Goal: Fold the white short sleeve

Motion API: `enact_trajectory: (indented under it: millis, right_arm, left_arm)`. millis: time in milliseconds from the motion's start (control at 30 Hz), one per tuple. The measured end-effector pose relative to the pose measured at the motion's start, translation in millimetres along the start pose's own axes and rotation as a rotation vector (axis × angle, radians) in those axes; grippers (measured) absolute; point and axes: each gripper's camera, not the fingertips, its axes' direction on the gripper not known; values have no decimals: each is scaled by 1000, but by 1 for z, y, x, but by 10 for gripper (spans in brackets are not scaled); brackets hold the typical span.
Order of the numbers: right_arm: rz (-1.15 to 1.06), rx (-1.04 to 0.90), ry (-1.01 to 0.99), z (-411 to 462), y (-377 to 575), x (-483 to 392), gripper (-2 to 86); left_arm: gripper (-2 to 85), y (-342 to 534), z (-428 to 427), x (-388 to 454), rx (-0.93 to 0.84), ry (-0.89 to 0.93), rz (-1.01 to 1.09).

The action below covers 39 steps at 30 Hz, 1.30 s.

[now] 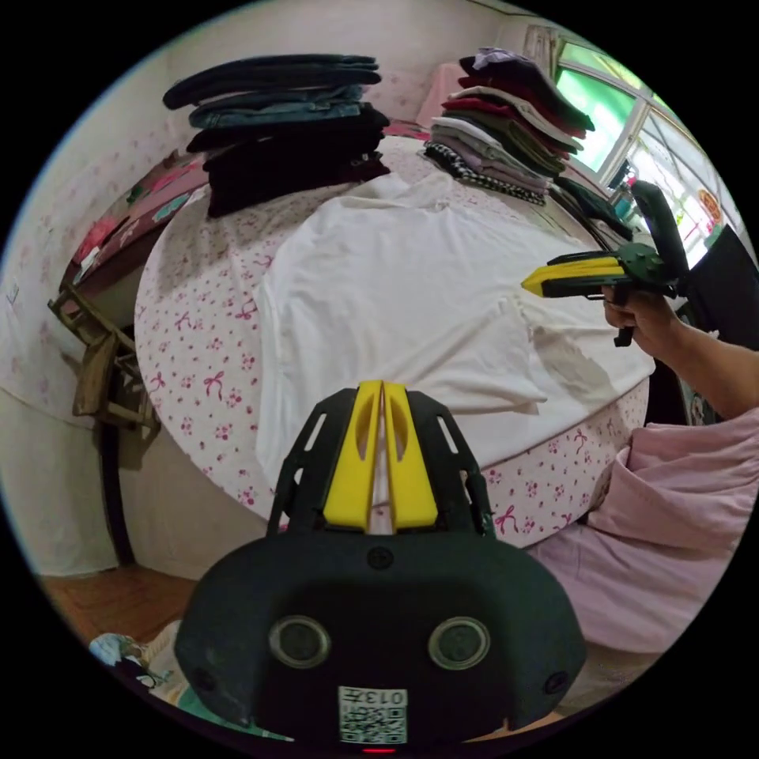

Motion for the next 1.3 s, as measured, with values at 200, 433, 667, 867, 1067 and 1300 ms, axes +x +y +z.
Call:
enact_trajectory:
  millis: [200, 433, 667, 867, 1067, 1300]
  right_arm:
    - [-236, -16, -55, -4, 13, -49, 3]
    - [-176, -136, -40, 2, 32, -17, 2]
    - [-207, 15, -85, -39, 54, -11, 4]
    - [-282, -96, -63, -26, 70, -12, 3]
    - [-191, 43, 52, -68, 90, 37, 3]
    - [199, 125, 79, -118, 154, 183, 6]
  left_arm:
    - [-2, -23, 2, 54, 5, 68, 176]
    - [-3, -38, 29, 78, -79, 59, 262]
    - [-3, -53, 28, 80, -86, -6, 261]
    - [-3, -66, 18, 68, -63, -24, 185]
    - [-2, -92, 27, 66, -132, -89, 202]
    - [3, -116, 13, 10, 14, -48, -26]
